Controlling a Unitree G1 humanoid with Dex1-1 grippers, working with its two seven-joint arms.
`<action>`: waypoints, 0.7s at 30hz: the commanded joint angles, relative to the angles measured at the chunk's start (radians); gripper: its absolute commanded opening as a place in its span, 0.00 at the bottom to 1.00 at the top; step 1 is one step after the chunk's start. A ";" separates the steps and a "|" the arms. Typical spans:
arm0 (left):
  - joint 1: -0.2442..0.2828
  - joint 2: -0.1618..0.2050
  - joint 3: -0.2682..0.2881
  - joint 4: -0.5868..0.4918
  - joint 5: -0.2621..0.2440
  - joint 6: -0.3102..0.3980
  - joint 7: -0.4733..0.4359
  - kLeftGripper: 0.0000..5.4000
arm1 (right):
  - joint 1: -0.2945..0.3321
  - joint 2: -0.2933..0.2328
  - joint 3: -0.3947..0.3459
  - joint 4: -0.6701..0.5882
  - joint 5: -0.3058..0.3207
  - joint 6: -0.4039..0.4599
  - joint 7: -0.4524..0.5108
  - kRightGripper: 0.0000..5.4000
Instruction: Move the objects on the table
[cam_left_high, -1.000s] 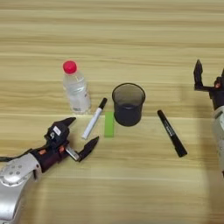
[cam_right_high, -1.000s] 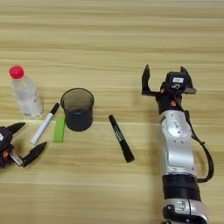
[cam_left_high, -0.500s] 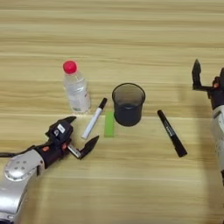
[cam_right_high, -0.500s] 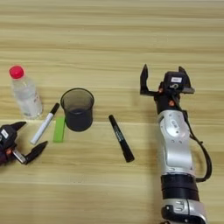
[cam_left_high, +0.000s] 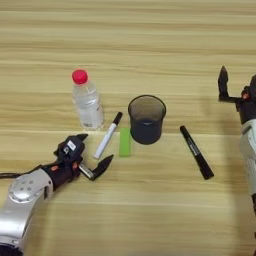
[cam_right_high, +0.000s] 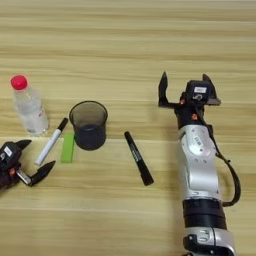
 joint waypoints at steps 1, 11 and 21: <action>0.006 0.001 -0.017 0.017 0.019 0.010 0.002 0.88 | -0.018 0.006 -0.002 -0.015 0.007 0.015 -0.004 1.00; -0.014 -0.019 -0.021 0.041 0.020 -0.004 0.011 0.68 | -0.016 0.005 -0.003 -0.017 0.008 0.017 -0.003 1.00; -0.023 -0.030 -0.020 0.055 0.016 -0.017 0.020 0.47 | -0.014 0.003 -0.004 -0.020 0.009 0.018 -0.001 1.00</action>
